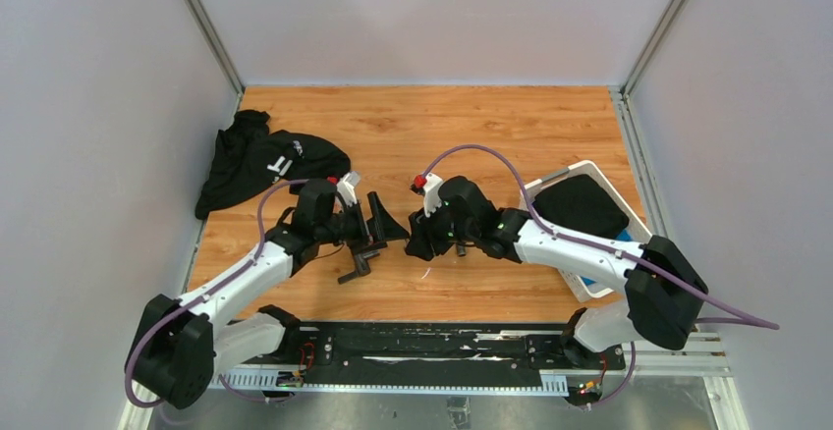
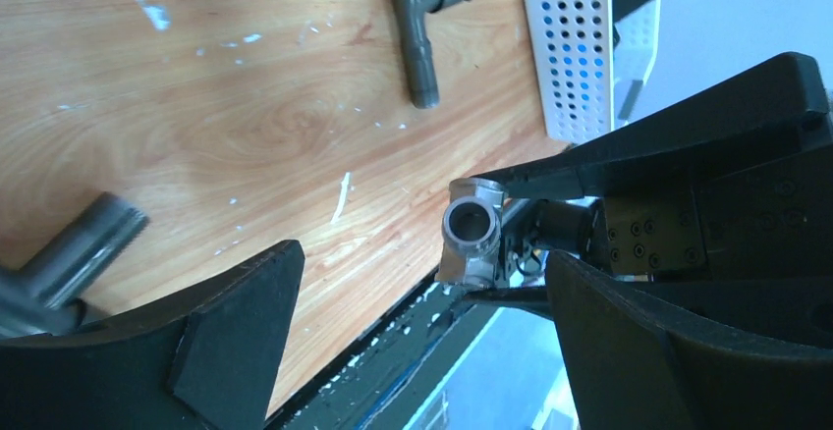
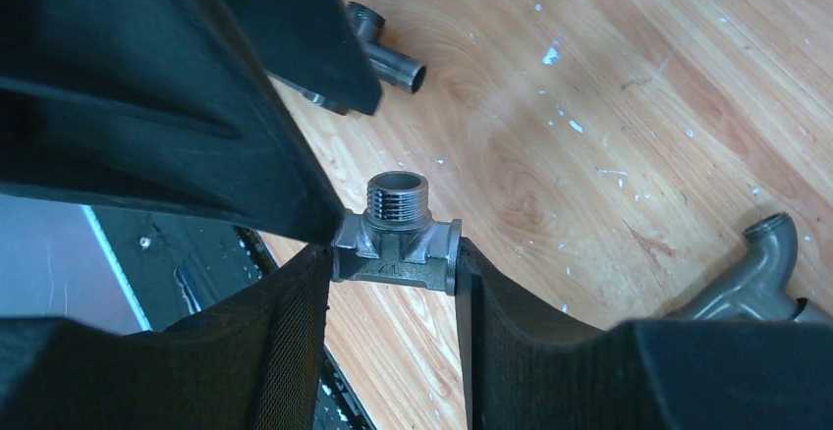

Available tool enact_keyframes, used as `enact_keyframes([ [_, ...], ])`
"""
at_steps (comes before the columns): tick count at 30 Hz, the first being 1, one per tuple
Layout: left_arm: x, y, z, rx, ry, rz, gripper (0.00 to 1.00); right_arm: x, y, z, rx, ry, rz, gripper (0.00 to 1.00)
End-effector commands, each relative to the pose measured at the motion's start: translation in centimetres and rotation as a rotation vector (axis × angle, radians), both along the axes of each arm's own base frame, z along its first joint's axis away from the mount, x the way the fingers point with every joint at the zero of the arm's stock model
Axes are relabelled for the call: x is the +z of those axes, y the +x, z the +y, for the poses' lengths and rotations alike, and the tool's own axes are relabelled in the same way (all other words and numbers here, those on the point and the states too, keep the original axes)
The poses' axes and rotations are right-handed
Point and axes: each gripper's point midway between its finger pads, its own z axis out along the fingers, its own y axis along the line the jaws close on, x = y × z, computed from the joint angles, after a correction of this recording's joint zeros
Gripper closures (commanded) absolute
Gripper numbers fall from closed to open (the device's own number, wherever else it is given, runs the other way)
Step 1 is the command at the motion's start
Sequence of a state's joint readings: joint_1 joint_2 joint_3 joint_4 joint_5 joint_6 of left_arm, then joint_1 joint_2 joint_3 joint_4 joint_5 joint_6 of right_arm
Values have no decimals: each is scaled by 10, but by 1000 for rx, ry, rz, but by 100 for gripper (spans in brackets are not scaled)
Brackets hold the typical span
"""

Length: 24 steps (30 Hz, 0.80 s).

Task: Install the water faucets
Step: Pick up the adaptor at the center of the board.

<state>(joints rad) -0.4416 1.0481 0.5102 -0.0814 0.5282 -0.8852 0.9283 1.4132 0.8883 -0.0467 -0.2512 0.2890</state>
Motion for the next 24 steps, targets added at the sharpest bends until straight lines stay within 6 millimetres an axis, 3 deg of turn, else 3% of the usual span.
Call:
enact_keyframes([
  [1, 15, -7, -19, -134, -74, -36, 3, 22, -13, 13, 123, 76, -48, 67],
  [6, 14, -12, -31, -196, -96, -21, 9, 33, -15, 14, 143, 96, -71, 68],
  [11, 19, -16, -41, -243, -123, -16, 25, 35, -15, 14, 147, 95, -76, 68],
  [21, 33, -26, -48, -326, -189, -25, 83, 27, -13, 14, 131, 76, -64, 69],
  [24, 36, -25, -48, -313, -191, -30, 100, 28, -13, 12, 114, 81, -47, 58],
])
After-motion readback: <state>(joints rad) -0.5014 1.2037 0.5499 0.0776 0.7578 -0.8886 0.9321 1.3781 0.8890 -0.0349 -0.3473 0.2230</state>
